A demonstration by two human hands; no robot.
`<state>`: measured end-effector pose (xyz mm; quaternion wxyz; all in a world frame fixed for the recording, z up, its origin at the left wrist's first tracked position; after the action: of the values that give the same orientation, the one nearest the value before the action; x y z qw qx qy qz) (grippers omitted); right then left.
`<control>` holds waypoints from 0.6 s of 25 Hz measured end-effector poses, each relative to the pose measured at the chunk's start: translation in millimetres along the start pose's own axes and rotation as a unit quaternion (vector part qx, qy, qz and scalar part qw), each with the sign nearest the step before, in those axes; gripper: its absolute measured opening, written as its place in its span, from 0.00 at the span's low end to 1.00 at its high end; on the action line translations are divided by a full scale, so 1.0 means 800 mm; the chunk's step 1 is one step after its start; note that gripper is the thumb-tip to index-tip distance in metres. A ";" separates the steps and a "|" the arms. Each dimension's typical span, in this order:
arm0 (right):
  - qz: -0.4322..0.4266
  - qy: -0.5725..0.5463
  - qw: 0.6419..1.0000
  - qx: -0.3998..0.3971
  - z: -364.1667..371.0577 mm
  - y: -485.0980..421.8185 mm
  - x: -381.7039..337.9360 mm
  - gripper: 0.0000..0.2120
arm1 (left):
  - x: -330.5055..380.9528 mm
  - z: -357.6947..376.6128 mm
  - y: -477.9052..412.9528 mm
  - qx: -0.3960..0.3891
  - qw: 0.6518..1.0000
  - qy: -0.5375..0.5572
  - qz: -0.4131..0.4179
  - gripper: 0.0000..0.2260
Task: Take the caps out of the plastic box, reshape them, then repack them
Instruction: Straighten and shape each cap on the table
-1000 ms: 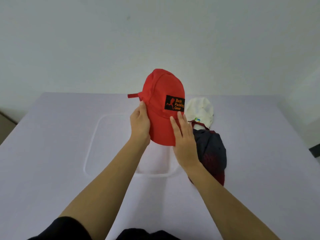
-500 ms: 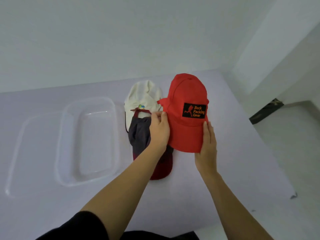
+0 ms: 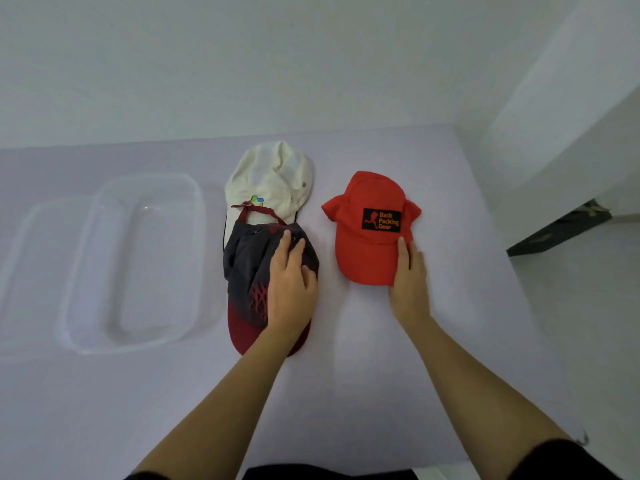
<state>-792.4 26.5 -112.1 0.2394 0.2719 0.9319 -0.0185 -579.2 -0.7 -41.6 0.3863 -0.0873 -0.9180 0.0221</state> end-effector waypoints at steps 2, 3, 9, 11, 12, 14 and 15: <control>-0.025 0.036 0.997 -0.056 0.012 -0.019 -0.008 0.39 | -0.027 -0.009 0.016 0.007 0.996 -0.085 -0.032 0.24; -0.044 0.053 0.994 -0.088 0.017 -0.026 -0.013 0.39 | -0.041 -0.012 0.022 -0.002 0.992 -0.117 -0.054 0.25; -0.115 -0.012 0.989 -0.090 0.017 0.038 -0.071 0.38 | -0.080 -0.011 0.032 -0.091 0.987 -0.101 -0.091 0.29; -0.163 -0.064 0.972 -0.155 0.030 0.095 -0.092 0.35 | -0.080 -0.019 0.027 -0.070 0.989 -0.050 -0.117 0.31; -0.165 -0.078 0.964 -0.194 0.040 0.120 -0.098 0.35 | -0.078 -0.024 0.025 -0.056 0.990 -0.032 -0.126 0.31; -0.132 -0.101 0.949 -0.267 0.059 0.154 -0.103 0.37 | -0.071 -0.035 0.023 -0.034 0.991 -0.020 -0.124 0.32; -0.115 -0.106 0.946 -0.283 0.065 0.164 -0.104 0.39 | -0.067 -0.040 0.025 -0.030 0.992 -0.027 -0.118 0.32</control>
<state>-640.6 88.5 -108.0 0.4005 0.0801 0.8928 0.1900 -516.8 8.5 -59.3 0.3586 0.0104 -0.9321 -0.0491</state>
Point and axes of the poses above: each hand's wrist, its own y-axis away from the middle knuckle, its own z-axis out of the palm, x = y × z, the point moved 4 cm from there along -y, towards the middle knuckle, and after that the axes turned 8 degrees about z, right-handed, at the moved point
